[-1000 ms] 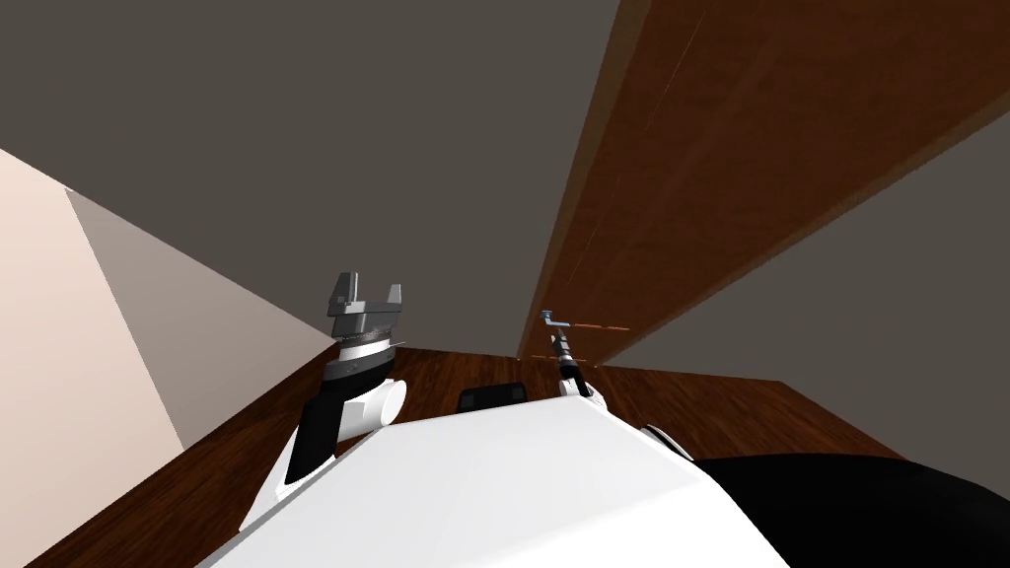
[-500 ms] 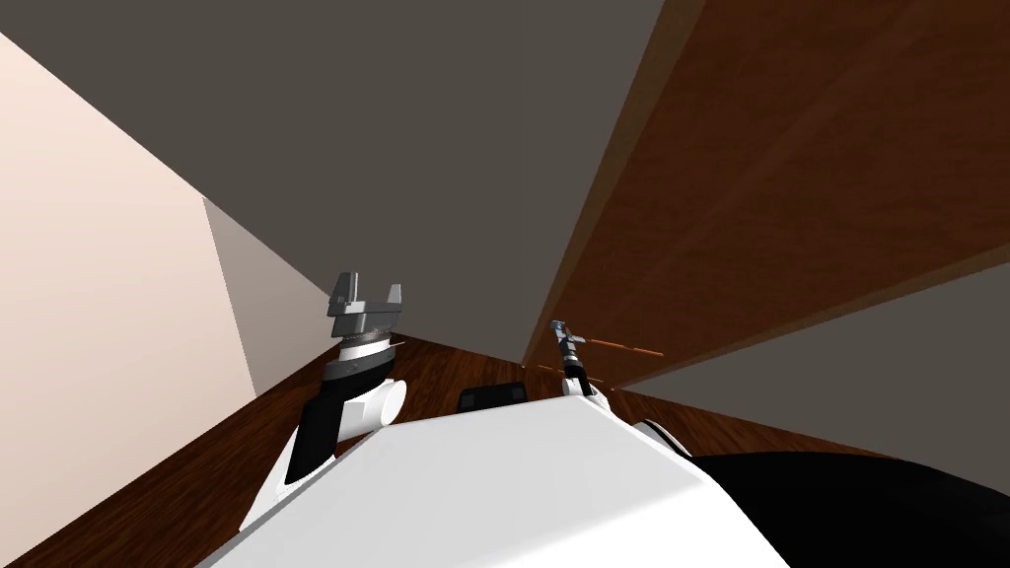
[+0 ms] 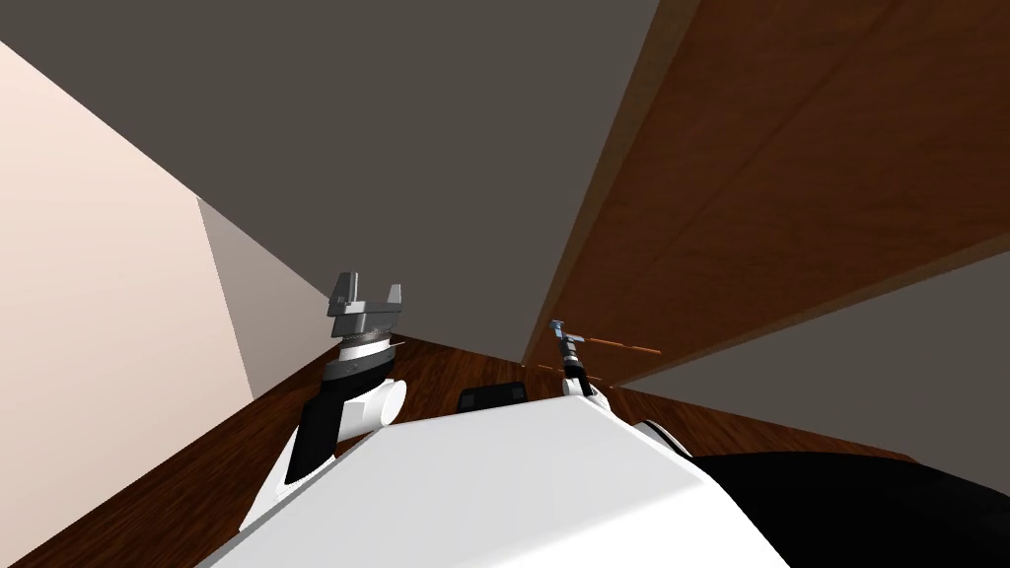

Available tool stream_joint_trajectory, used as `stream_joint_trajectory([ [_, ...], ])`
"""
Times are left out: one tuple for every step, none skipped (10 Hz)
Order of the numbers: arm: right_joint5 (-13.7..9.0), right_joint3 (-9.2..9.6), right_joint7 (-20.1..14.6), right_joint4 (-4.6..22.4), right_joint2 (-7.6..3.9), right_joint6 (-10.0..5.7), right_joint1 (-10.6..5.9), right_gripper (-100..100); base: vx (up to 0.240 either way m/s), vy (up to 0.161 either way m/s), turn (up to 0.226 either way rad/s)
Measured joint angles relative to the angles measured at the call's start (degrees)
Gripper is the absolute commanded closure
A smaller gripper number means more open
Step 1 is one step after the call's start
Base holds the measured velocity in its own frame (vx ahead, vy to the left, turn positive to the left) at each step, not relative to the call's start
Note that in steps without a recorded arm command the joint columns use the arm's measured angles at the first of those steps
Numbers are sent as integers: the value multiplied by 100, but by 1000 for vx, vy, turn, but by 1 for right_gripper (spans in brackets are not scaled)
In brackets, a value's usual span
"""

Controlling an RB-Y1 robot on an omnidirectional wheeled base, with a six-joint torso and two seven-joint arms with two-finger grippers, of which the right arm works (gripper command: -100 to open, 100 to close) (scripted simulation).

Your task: Pull the door open

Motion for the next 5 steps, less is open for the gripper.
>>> stream_joint_trajectory([
  [0,1,0,0,1,0,0,100,-98,-23,65],
  [15,29,-31,-12,-39,-13,4,100,-167,-28,83],
  [30,59,-64,-38,-70,-28,18,100,-174,-19,92],
  [53,104,-107,-16,-99,-52,19,100,-171,-15,100],
  [77,156,-152,-47,-138,-56,65,100,-198,-22,84],
])
